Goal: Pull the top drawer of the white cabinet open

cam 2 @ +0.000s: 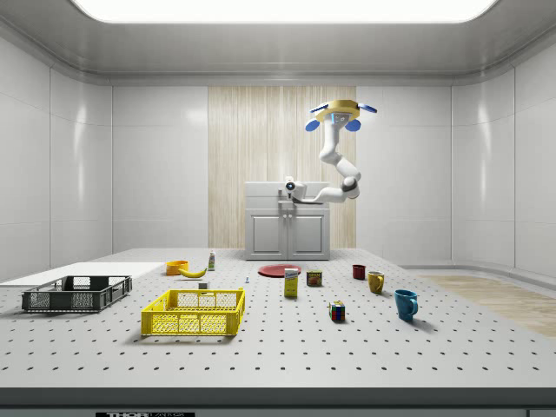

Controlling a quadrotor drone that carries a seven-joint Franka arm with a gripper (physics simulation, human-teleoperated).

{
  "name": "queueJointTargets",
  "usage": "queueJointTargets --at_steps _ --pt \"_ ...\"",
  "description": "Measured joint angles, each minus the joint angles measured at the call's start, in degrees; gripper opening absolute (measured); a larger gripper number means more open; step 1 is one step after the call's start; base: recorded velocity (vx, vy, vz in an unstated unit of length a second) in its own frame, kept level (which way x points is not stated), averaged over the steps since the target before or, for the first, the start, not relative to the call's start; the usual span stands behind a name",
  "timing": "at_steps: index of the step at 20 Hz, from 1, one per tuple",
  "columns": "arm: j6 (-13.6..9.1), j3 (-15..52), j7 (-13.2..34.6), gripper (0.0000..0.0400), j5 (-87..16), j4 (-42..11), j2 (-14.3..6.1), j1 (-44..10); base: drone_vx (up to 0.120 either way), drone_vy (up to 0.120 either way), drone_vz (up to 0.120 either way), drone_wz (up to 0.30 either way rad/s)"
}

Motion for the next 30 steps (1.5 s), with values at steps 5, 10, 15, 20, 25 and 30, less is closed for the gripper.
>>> queueJointTargets --at_steps 5,10,15,20,25,30 --pt "-0.57 0.54 -0.21 0.0305 0.51 0.05 0.43 -0.78 0.000 0.000 0.000 0.000" --pt "-1.16 1.04 -0.38 0.0305 0.95 0.10 0.81 -1.57 0.000 0.000 0.000 0.000" --pt "-1.74 1.51 -0.54 0.0173 1.34 0.13 1.15 -2.36 0.000 0.000 0.000 0.000" --pt "-2.31 1.97 -0.44 0.0126 1.69 0.17 1.48 -3.11 0.000 0.000 0.000 0.000" --pt "-2.12 1.92 -0.30 0.0156 -0.23 0.40 1.07 -3.13 0.000 0.000 0.000 0.000" --pt "-2.49 2.18 -0.58 0.0123 1.08 0.30 1.49 -3.48 0.000 0.000 0.000 0.000"
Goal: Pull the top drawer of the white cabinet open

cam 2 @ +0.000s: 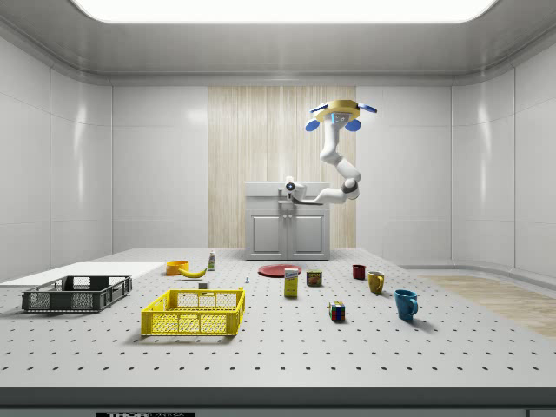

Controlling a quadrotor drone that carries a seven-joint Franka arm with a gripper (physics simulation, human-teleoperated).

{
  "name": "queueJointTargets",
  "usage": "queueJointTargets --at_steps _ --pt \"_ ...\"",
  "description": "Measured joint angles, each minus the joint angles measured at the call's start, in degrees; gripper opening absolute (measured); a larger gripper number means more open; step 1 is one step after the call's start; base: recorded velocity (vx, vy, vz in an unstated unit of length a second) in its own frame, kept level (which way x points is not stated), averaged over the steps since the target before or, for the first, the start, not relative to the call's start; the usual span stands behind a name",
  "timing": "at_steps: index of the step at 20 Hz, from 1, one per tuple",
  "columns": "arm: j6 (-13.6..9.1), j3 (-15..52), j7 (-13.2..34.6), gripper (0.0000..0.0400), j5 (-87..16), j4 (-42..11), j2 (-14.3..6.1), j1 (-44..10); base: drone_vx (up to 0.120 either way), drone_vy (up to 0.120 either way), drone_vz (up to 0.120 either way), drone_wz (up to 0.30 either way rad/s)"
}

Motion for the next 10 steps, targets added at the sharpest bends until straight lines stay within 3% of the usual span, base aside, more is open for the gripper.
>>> queueJointTargets --at_steps 2,3,4,6,7,8,9,10 --pt "-0.53 -0.31 -1.58 0.0122 0.14 -0.28 0.14 -0.41 0.000 0.000 0.000 0.000" --pt "-1.25 -0.97 -5.18 0.0227 -0.46 -0.93 0.91 -0.80 0.000 0.000 0.000 0.000" --pt "-3.56 -2.79 -4.17 0.0384 -5.87 -1.31 1.44 -1.30 0.000 0.000 0.000 0.000" --pt "-14.42 -5.33 -5.63 0.0400 1.39 -0.71 6.28 -6.15 0.000 0.000 0.000 0.000" --pt "-17.07 -2.96 0.46 0.0400 4.24 2.03 8.19 -9.23 0.000 0.000 0.000 0.000" --pt "-19.08 0.16 -3.15 0.0388 5.33 2.83 10.25 -13.06 0.000 0.000 0.000 0.000" --pt "-20.00 3.04 -3.76 0.0373 5.65 2.56 10.44 -16.48 0.000 0.000 0.000 0.000" --pt "-19.35 4.02 -2.71 0.0374 5.15 2.18 9.52 -17.28 0.000 0.000 0.000 0.000"
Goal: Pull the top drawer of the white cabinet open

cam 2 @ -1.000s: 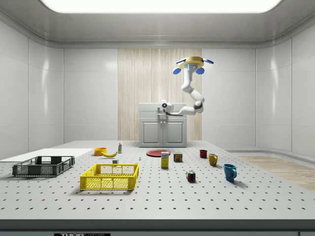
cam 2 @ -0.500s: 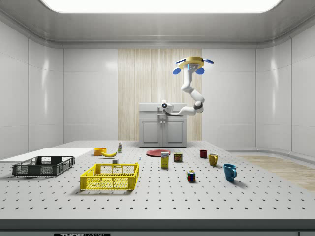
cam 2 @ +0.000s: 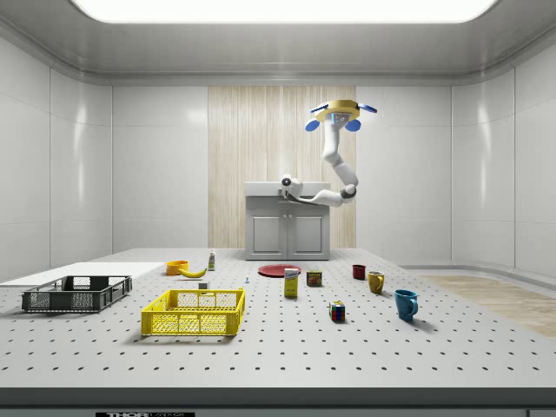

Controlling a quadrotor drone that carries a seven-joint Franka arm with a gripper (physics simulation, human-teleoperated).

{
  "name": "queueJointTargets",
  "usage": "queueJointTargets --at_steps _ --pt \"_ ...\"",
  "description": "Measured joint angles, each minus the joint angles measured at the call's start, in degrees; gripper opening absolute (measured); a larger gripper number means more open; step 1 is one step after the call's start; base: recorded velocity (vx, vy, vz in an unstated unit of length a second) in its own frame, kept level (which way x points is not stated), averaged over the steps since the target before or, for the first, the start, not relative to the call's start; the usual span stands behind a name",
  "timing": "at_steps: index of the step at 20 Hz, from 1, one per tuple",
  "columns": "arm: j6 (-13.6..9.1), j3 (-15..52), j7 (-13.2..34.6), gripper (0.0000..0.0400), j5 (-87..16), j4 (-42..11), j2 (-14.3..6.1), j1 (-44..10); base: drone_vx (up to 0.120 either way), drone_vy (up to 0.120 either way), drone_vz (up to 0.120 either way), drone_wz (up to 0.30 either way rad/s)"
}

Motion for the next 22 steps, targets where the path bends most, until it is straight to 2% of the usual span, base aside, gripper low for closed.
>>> queueJointTargets --at_steps 1,4,6,8,11,17,18,20,22 --pt "0.73 0.60 0.96 0.0375 -0.55 -0.32 -0.89 -0.33 0.000 0.000 0.000 0.000" --pt "2.30 1.71 1.85 0.0241 -1.09 -0.97 -2.85 -0.79 0.000 0.000 0.000 0.000" --pt "2.95 2.08 1.78 0.0188 -1.33 -1.24 -3.67 -0.91 0.000 0.000 0.000 0.000" --pt "3.06 1.87 1.79 0.0155 -1.94 -1.38 -4.29 -1.09 0.000 0.000 0.000 0.000" --pt "2.55 0.81 1.94 0.0129 -3.33 -1.40 -5.01 -1.42 0.000 0.000 0.000 0.000" --pt "1.85 -1.13 2.23 0.0110 -5.41 -1.28 -5.87 -1.42 0.000 0.000 0.000 0.000" --pt "1.97 -1.21 2.24 0.0125 -5.48 -1.30 -5.95 -1.29 0.000 0.000 0.000 0.000" --pt "2.21 -1.36 2.27 0.0196 -5.61 -1.33 -6.09 -1.01 0.000 0.000 0.000 0.000" --pt "2.78 -1.16 2.24 0.0239 -5.37 -1.42 -6.18 -0.60 0.000 0.000 0.000 0.000"
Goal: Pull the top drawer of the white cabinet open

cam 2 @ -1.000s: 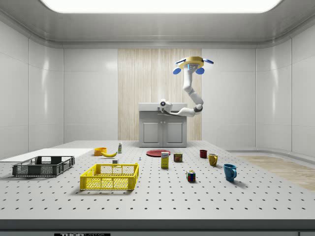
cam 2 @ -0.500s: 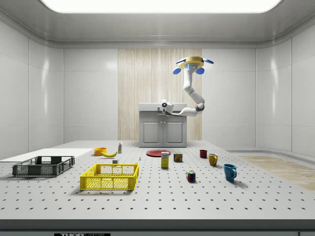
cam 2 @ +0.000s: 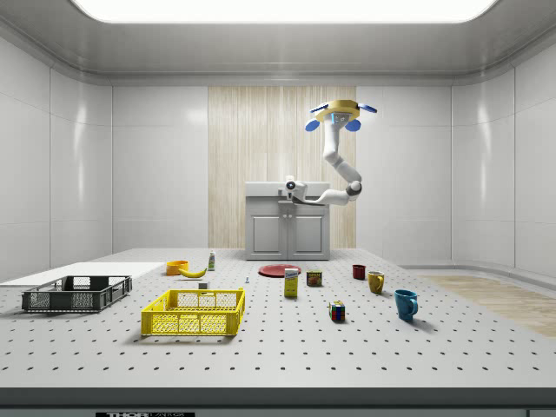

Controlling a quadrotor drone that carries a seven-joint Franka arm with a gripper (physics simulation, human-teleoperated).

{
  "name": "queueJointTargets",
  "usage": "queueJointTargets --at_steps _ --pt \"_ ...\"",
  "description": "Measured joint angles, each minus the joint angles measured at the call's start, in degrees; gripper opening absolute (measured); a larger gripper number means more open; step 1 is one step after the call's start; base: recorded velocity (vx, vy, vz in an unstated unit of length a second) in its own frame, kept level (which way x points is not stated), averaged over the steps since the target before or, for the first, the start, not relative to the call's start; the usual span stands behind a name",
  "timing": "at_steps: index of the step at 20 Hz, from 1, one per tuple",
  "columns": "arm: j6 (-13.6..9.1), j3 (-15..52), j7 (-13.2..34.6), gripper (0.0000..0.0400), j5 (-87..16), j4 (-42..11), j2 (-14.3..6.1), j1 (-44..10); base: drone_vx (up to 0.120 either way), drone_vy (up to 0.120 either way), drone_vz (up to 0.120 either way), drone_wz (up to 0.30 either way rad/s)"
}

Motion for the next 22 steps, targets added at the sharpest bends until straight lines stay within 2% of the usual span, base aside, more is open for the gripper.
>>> queueJointTargets --at_steps 3,7,14,22 --pt "1.35 0.88 -0.15 0.0274 0.96 -0.21 -0.01 0.84 0.000 0.000 0.000 0.000" --pt "3.55 2.63 -0.51 0.0293 2.88 -0.44 0.24 2.13 0.000 0.000 0.000 0.000" --pt "6.12 4.77 -1.08 0.0303 5.37 -0.48 0.87 3.69 0.000 0.000 0.000 0.000" --pt "7.05 5.54 -1.35 0.0305 6.32 -0.44 1.19 4.28 0.000 0.000 0.000 0.000"
